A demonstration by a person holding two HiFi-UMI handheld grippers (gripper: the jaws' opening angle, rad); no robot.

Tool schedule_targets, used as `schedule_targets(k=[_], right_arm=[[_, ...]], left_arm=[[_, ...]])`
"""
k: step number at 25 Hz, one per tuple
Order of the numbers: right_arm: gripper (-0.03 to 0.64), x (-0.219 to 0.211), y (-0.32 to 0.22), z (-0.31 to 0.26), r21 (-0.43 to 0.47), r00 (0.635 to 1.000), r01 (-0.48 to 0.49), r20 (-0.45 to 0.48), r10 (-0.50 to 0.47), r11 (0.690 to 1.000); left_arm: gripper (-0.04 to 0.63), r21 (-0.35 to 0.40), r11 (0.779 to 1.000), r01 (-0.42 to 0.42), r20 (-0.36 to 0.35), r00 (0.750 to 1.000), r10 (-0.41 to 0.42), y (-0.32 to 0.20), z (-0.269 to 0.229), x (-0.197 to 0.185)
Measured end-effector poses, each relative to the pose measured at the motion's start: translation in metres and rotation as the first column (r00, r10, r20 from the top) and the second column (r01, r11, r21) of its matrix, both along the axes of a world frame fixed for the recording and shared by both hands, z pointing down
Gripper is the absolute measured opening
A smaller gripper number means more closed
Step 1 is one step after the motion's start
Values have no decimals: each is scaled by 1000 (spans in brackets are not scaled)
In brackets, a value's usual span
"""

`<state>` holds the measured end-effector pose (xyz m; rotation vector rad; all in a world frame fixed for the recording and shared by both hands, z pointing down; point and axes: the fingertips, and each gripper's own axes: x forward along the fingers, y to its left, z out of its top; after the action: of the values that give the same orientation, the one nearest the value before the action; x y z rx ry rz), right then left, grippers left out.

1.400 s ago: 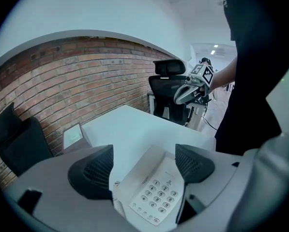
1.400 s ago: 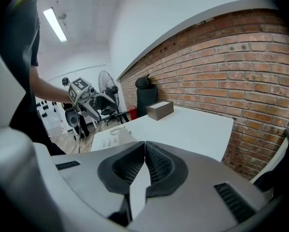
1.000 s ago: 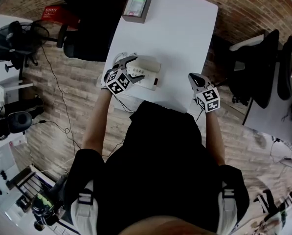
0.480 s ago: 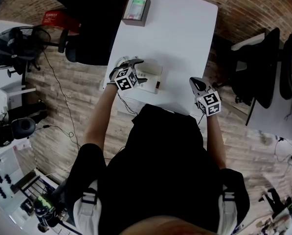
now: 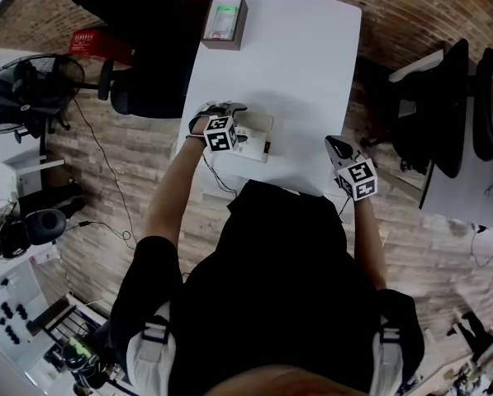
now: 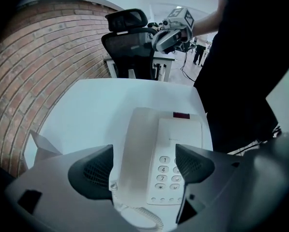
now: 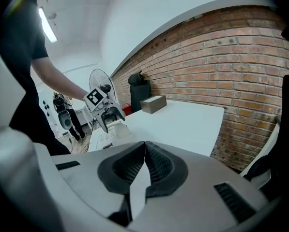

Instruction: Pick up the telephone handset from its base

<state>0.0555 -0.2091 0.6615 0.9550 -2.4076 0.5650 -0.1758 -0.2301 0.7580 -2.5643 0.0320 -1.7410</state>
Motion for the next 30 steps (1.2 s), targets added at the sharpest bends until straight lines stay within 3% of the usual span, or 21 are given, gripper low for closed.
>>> schedule_targets(k=[5,10,18,30], right_arm=[[0,2,4,1,-2,1000,-10,-8,10,1000],[0,1,10,-5,-22,999,-32,-5,32,999],[0,13,25,3,-29,997,-79,-16,78,996],[0,20,39,6,-44,993,-116,-22,115,992]], left_arm=[[393,-13,1000,-23,12,1000,23,-5,7,-1],[393,-18,995,-96,59,993,97,-6,12,-5],[371,-22,990,-139,65,988,140,-10,18,3],[293,-31,992,-124,83,989,126,-9,22,5]])
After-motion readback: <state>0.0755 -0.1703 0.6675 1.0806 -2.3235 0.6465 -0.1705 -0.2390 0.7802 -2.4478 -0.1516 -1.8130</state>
